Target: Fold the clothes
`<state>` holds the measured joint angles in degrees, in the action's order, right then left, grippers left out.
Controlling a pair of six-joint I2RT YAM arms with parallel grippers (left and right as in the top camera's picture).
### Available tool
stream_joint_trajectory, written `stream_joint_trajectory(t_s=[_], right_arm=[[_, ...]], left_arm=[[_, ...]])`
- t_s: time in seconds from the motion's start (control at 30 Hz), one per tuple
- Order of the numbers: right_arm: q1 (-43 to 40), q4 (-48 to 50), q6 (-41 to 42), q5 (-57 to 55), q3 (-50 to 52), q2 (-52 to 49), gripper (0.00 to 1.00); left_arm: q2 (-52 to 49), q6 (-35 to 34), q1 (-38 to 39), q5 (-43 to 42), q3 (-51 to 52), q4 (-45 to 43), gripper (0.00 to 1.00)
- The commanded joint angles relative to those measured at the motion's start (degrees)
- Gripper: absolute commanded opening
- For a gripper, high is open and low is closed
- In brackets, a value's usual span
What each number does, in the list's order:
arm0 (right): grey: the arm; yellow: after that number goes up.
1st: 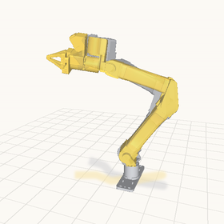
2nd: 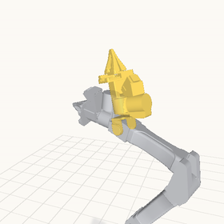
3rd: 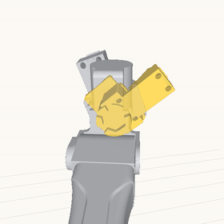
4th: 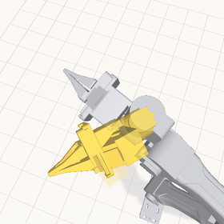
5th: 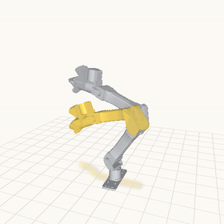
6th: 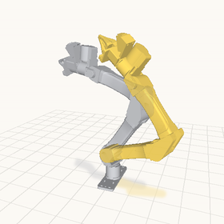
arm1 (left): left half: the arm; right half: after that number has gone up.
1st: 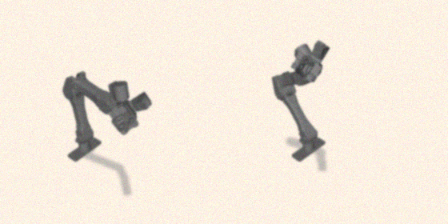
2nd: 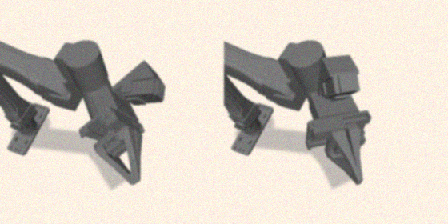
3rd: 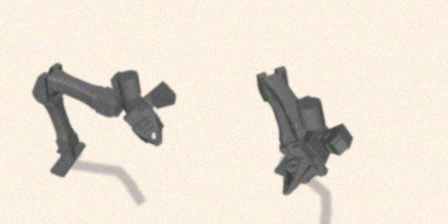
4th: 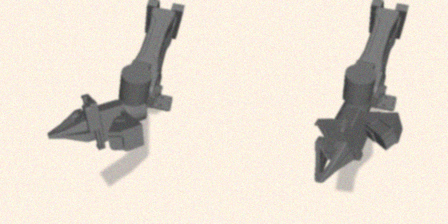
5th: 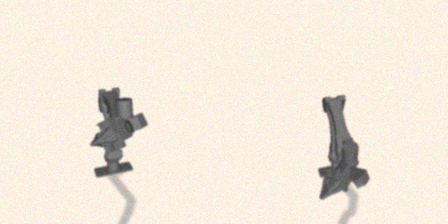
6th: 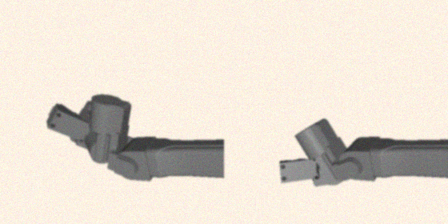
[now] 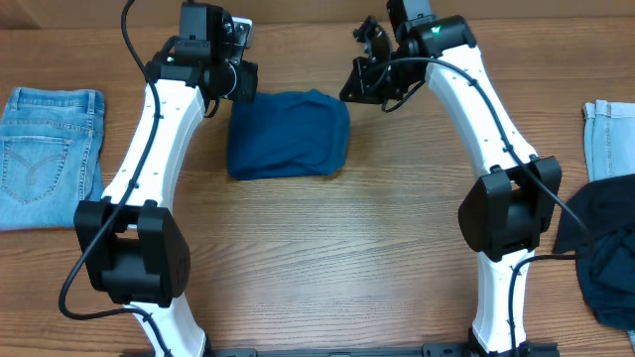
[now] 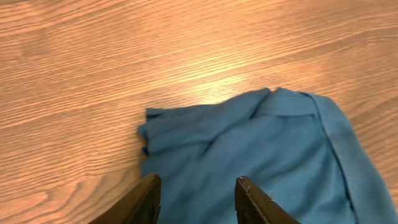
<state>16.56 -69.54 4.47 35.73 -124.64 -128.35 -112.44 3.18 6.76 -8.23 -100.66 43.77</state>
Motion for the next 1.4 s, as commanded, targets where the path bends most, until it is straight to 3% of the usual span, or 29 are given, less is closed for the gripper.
stream_joint_trajectory(t_s=[0.0,0.13,0.2,0.3,0.4,0.43,0.57,0.7,0.77,0.83,0.9,0.97,1.03,1.1,1.2,1.37], right_arm=[[4.13,1.95,-0.37,4.85,2.93,-0.02,0.04],[8.94,11.5,0.07,4.31,9.33,-0.02,0.05],[10.86,13.66,0.04,0.7,12.02,-0.02,0.23],[13.77,15.17,-1.95,-11.02,14.93,-0.02,0.29],[15.28,21.07,-2.34,-12.41,17.64,-0.02,0.29],[15.91,23.02,-3.52,-15.37,18.71,-0.04,0.38],[17.59,20.72,-19.61,-23.65,18.86,-0.04,0.6],[18.62,17.18,-31.76,-23.93,18.86,-0.04,0.71],[19.21,16.24,-32.52,-29.0,18.86,-0.04,0.73],[19.45,17.07,-32.61,-31.47,18.86,-0.04,0.66],[19.45,19.52,-32.59,-31.8,18.86,-0.04,0.49],[19.45,21.55,-32.54,-32.81,18.86,-0.02,0.46],[19.45,23.06,-31.26,-34.42,18.86,-0.02,0.34],[19.45,22.97,-29.94,-34.34,18.86,-0.04,0.04],[19.5,20.33,-29.57,-31.93,18.88,-0.04,0.04],[21.51,6.75,-30.08,-21.9,18.88,-0.04,0.04]], left_arm=[[-5.29,-0.2,-1.14,1.14,0.33,-0.24,0.43],[-11.43,-0.15,-1.14,1.14,0.33,-0.48,0.43],[-12.74,-0.13,-1.14,1.14,0.33,-0.55,0.44],[-12.92,0.07,-1.27,1.18,0.33,-2.05,0.45],[-12.92,0.02,-1.11,1.14,0.33,-2.38,0.45],[-12.92,0.02,-1.11,1.14,0.33,-1.92,0.45],[-12.92,0.02,-1.11,1.14,0.33,-1.27,0.45],[-12.92,0.02,-1.11,1.14,0.33,-0.87,0.45],[-12.92,0.02,-1.11,1.14,0.33,-0.63,0.45],[-12.92,0.02,-1.11,1.14,0.33,-0.61,0.45],[-12.92,0.02,-1.11,1.14,0.33,-0.13,0.45],[-12.92,0.02,-1.11,1.14,0.33,-0.07,0.45],[-12.92,0.02,-1.11,1.14,0.33,-0.02,0.45],[-12.92,0.02,-1.11,1.14,0.33,-0.04,0.45],[-12.92,0.02,-1.11,1.14,0.33,-0.07,0.46],[-12.92,0.04,-1.11,1.16,0.33,-0.07,0.46]])
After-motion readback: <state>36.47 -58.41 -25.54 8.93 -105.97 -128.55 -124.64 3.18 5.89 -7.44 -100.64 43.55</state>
